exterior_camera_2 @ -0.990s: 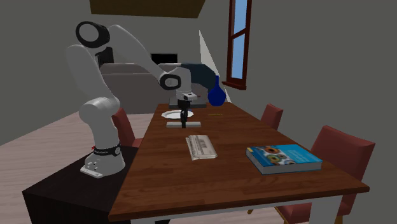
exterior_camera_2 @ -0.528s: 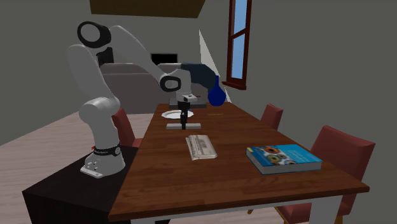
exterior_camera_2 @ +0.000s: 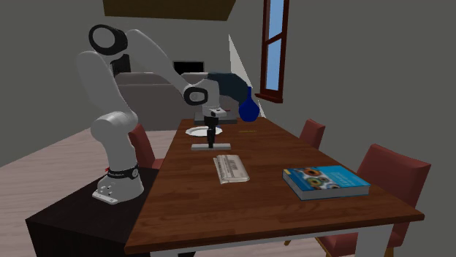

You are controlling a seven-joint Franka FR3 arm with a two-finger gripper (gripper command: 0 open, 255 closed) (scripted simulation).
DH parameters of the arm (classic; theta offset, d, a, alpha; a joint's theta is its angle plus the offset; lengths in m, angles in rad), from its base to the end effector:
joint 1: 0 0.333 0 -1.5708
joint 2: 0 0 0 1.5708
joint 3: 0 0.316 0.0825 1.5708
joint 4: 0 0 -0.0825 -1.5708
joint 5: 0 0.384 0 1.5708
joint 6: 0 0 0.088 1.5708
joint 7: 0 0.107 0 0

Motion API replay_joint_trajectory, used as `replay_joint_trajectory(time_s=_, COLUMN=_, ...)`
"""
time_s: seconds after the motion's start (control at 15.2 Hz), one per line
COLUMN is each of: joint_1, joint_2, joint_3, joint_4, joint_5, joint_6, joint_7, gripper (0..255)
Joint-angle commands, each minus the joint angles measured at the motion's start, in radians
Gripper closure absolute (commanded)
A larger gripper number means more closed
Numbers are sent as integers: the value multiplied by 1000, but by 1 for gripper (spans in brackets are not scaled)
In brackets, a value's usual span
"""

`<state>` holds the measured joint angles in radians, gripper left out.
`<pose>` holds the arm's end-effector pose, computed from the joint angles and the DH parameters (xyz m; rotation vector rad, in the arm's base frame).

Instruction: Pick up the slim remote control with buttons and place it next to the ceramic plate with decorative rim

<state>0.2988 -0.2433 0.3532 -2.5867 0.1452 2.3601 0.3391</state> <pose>0.3401 0.2574 0.3388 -3.1061 -0.3125 0.0051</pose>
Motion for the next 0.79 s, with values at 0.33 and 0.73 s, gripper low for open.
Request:
replay_joint_trajectory(time_s=0.33, joint_1=5, joint_2=-90, joint_3=-20, joint_4=61, joint_5=12, joint_6=-150, joint_7=-14, gripper=0)
replay_joint_trajectory(time_s=0.73, joint_1=5, joint_2=-90, joint_3=-20, joint_4=61, joint_5=12, joint_6=-150, joint_7=-14, gripper=0)
